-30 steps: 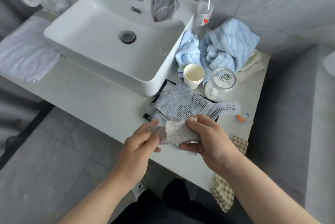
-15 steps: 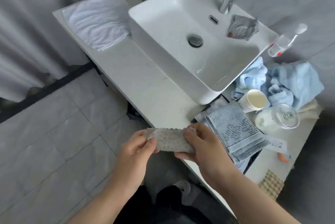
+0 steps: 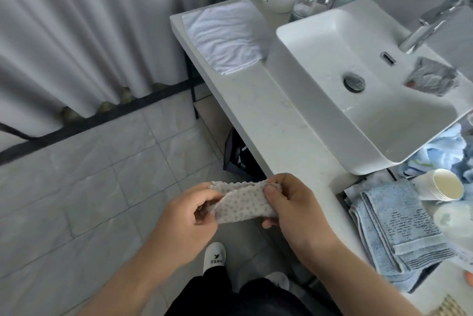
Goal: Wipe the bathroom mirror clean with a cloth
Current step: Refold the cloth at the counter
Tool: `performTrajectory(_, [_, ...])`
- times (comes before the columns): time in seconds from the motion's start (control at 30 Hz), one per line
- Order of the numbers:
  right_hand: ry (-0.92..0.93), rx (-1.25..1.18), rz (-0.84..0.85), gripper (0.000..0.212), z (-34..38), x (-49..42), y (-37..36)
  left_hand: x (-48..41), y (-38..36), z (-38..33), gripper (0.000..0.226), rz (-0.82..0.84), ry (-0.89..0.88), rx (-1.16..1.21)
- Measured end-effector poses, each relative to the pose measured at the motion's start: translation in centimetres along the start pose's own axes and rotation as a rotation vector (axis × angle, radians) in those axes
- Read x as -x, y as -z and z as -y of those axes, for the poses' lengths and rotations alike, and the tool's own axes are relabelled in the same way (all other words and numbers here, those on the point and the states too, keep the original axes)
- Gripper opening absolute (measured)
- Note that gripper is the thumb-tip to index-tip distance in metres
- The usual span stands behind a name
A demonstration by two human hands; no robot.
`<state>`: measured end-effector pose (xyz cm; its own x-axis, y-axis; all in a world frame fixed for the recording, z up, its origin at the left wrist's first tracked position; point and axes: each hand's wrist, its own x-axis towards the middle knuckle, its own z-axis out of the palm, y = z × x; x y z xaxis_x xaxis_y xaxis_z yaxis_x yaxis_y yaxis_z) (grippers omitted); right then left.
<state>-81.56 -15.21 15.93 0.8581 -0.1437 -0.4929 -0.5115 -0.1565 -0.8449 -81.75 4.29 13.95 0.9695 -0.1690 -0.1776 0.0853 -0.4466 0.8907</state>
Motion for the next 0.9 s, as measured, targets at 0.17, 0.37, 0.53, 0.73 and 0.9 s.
performTrajectory(0.17, [0.052,0.08,0.086,0.016,1.1,0.1,-4.3,0.9,3.8,2.2,0.049,0.03,0.234,0.298])
performTrajectory(0.37, [0.057,0.095,0.18,0.016,2.1,0.0,-6.5,2.5,5.7,3.9,0.042,-0.013,0.347,0.501])
performTrajectory(0.53, [0.041,0.115,0.247,0.012,2.5,-1.0,-8.1,2.2,6.7,4.1,0.045,-0.21,0.441,0.902])
performTrajectory(0.73, [0.032,0.001,0.3,0.032,3.5,-4.7,-9.7,0.2,7.6,5.3,0.058,-0.307,0.444,0.656])
performTrajectory(0.9, [0.052,0.041,0.354,0.02,5.7,-9.0,-10.8,-4.3,8.7,4.6,0.053,-0.498,0.527,0.795])
